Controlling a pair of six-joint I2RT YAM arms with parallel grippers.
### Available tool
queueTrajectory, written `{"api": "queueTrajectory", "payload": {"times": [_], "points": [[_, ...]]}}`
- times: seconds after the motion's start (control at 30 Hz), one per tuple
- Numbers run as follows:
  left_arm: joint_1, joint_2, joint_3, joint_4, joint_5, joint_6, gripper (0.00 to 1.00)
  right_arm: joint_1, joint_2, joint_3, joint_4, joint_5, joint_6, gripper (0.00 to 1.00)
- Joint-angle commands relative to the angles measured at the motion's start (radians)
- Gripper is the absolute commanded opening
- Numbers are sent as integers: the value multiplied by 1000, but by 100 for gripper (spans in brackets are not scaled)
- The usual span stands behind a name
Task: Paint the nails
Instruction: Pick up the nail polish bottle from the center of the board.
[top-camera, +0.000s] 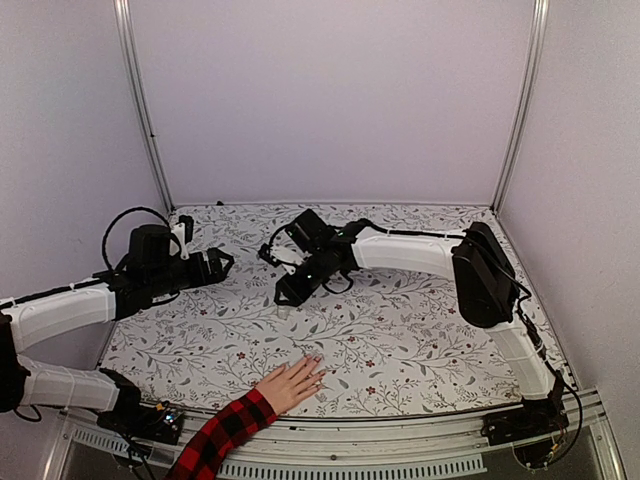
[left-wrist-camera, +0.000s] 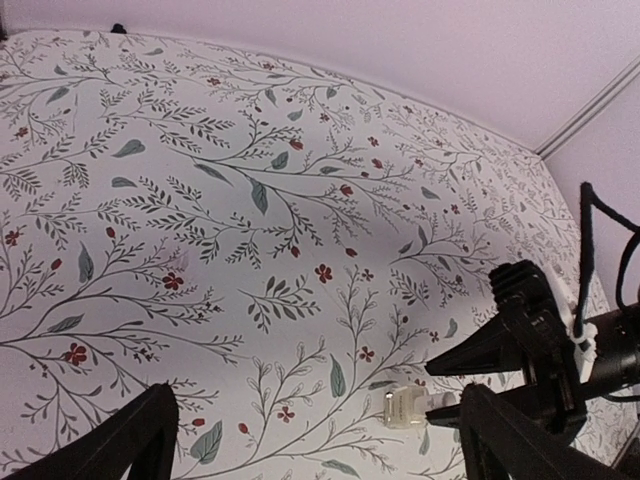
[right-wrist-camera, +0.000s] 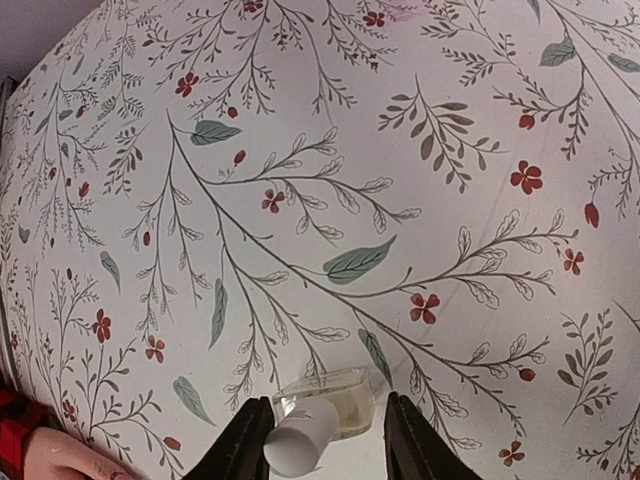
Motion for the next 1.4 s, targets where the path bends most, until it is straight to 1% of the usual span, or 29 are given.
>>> {"api": "queueTrajectory", "payload": {"times": [0.0,0.17,0.23,0.4,0.43,0.53,0.67,0.77,0.87,0.93,1.1,1.27,1.37], "points": [[20,9,1,10,6,27,100,7,35,25,-1,-17,-1,40],[23,13,-1,18,10,23,100,8,34,25,-5,-20,-2,29],[25,15,-2,18,10,22,100,8,32,25,-10,-24,-6,23],[26,11,-2,18,15,19,100,8,17,24,-37,-23,-16,2],[26,9,-3,20,20,20,100,6,9,20,-41,-22,-19,0],[26,2,-5,26,32,21,100,1,-24,-13,-36,-19,-22,0],[18,-28,-24,66,101,25,100,-20,-107,-81,-15,-30,-7,0],[-5,-60,-56,127,130,42,100,-45,-192,-155,15,-45,12,0],[-43,-84,-74,170,130,60,100,-68,-272,-230,40,-49,31,0],[-87,-97,-81,195,120,76,100,-83,-327,-270,45,-51,34,0],[-190,-99,-95,261,100,135,100,-104,-411,-327,40,-53,102,0],[-313,-76,-116,379,66,177,98,-109,-476,-359,19,19,158,0],[-396,-31,-112,437,20,208,96,-111,-508,-367,12,39,192,0]]}}
